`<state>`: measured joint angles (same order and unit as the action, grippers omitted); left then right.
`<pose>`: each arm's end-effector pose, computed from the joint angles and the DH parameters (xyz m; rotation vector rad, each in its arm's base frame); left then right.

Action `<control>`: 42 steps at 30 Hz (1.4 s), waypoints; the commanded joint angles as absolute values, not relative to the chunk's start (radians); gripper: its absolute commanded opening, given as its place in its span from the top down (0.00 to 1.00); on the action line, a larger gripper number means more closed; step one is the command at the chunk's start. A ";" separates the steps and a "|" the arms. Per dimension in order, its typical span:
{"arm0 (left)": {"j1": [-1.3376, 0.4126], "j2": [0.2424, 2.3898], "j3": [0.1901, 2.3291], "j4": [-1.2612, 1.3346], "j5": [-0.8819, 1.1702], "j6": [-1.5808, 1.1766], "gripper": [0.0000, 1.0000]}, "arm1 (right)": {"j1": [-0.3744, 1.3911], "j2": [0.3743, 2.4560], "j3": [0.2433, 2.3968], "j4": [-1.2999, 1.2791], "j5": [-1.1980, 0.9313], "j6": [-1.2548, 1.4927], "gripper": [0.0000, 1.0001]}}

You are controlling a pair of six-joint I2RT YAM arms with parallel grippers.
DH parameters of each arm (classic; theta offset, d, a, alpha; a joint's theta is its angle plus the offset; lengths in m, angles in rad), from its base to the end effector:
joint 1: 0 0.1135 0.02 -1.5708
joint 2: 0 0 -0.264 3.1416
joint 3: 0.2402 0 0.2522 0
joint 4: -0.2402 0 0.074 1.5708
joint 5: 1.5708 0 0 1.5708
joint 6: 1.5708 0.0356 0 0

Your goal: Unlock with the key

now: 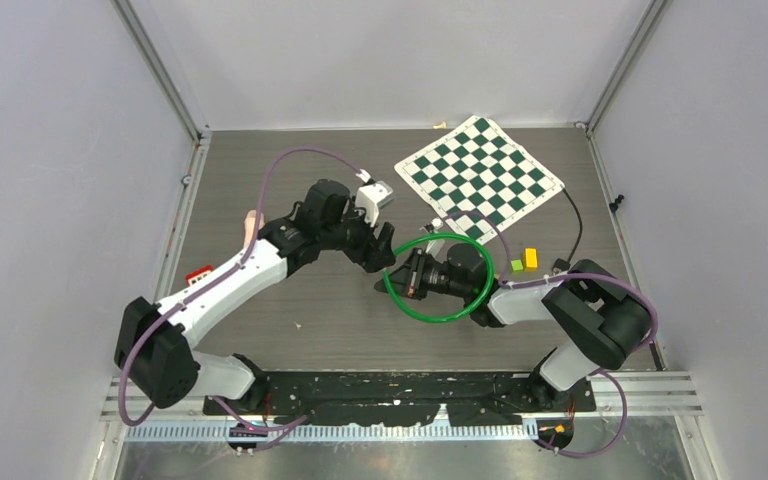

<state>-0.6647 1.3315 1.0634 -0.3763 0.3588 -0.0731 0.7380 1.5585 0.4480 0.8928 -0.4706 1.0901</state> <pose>0.2247 -0.1920 0.2985 0.8612 2.1184 -0.7954 0.1982 0.2020 0.1618 -0.0300 2.1267 1.6339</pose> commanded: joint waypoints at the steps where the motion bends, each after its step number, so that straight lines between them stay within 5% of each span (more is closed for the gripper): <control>1: -0.664 1.384 1.130 -0.379 0.398 -0.009 0.33 | 0.749 1.521 0.491 0.956 -0.491 1.050 0.95; 12: -0.665 1.530 1.240 -0.427 0.446 0.068 0.45 | 0.756 1.523 0.497 0.956 -0.491 1.048 0.95; 18: -0.664 1.558 1.250 -0.441 0.472 0.080 0.65 | 0.759 1.526 0.501 0.956 -0.489 1.049 0.95; 28: -0.692 1.586 1.237 -0.441 0.429 0.092 0.62 | 0.770 1.527 0.509 0.954 -0.486 1.047 0.95; 30: -0.693 1.586 1.231 -0.434 0.428 0.085 0.69 | 0.772 1.524 0.509 0.950 -0.483 1.045 0.95; 33: -0.693 1.559 1.212 -0.402 0.431 0.059 0.98 | 0.774 1.519 0.507 0.947 -0.480 1.042 0.95; 36: -0.689 1.510 1.172 -0.345 0.448 0.019 1.00 | 0.773 1.509 0.502 0.931 -0.471 1.032 0.94; 42: -0.613 1.346 0.936 0.075 0.641 -0.241 1.00 | 0.772 1.450 0.480 0.879 -0.424 0.977 0.73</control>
<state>-0.6720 1.4807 1.0592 -0.2886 0.4973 -0.0296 0.7658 1.5349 0.4675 0.8494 -0.4622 1.0424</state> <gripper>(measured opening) 0.217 0.217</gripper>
